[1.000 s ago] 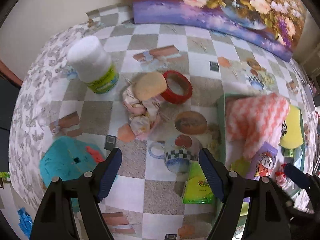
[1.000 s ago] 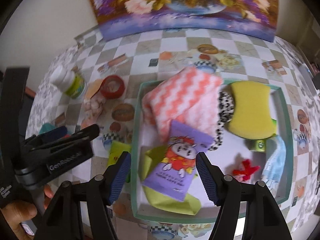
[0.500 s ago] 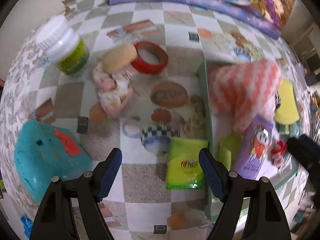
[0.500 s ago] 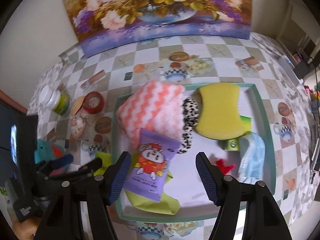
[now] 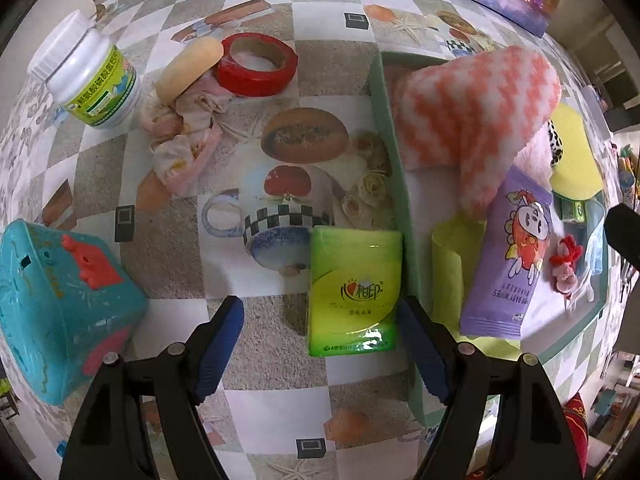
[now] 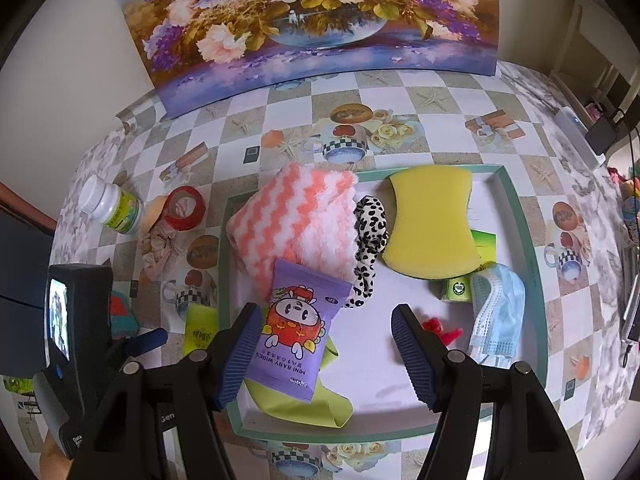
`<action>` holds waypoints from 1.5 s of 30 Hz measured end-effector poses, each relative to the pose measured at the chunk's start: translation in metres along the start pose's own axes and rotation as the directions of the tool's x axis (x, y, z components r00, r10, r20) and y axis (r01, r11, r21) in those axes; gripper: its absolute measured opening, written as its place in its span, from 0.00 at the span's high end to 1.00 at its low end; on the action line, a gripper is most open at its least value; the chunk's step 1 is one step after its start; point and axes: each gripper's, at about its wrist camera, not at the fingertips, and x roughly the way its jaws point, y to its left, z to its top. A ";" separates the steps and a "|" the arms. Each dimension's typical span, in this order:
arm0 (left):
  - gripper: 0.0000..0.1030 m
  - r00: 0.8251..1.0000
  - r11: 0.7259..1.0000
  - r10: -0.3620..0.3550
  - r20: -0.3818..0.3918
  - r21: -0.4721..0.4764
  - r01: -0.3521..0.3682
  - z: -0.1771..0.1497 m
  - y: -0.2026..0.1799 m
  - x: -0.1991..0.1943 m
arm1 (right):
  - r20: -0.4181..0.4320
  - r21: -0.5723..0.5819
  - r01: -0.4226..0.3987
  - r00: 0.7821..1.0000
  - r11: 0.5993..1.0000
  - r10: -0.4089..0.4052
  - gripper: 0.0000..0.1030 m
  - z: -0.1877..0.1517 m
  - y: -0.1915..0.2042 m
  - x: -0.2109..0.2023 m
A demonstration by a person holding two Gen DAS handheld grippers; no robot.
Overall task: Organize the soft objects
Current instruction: 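Move the left gripper to the green tissue pack and grasp it, then lift the green tissue pack with the left gripper while the right gripper grasps the tan round puff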
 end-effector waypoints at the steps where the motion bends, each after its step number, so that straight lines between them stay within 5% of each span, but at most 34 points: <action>1: 0.22 1.000 1.000 0.000 0.006 -0.008 0.000 0.000 0.002 0.000 | 0.000 0.000 0.000 1.000 1.000 0.000 0.31 0.000 0.000 0.000; 13: 0.22 0.998 0.993 0.050 0.035 -0.110 -0.046 -0.001 0.033 -0.011 | -0.007 -0.006 0.010 1.000 1.000 -0.010 0.31 0.000 0.002 0.002; 17: 0.22 0.999 0.996 0.008 0.054 -0.093 -0.003 0.000 0.031 -0.017 | -0.008 -0.008 0.013 1.000 1.000 -0.013 0.31 -0.001 0.002 0.003; 22: 0.23 0.999 0.997 0.036 0.041 -0.073 -0.033 0.001 0.021 -0.010 | -0.013 -0.006 0.018 1.000 1.000 -0.018 0.31 -0.001 0.002 0.005; 30: 0.33 0.999 0.997 0.033 0.015 -0.069 -0.031 0.010 0.007 0.009 | -0.020 -0.017 0.031 0.999 0.999 -0.031 0.31 -0.001 0.005 0.008; 34: 0.54 0.996 0.997 0.074 0.056 -0.038 -0.072 0.011 -0.004 0.010 | -0.024 -0.023 0.041 0.999 0.999 -0.042 0.31 -0.001 0.008 0.010; 45: 0.54 0.994 0.995 0.036 0.101 -0.098 -0.026 0.028 0.016 -0.003 | -0.002 -0.050 0.069 0.998 0.996 -0.069 0.31 0.006 0.022 0.014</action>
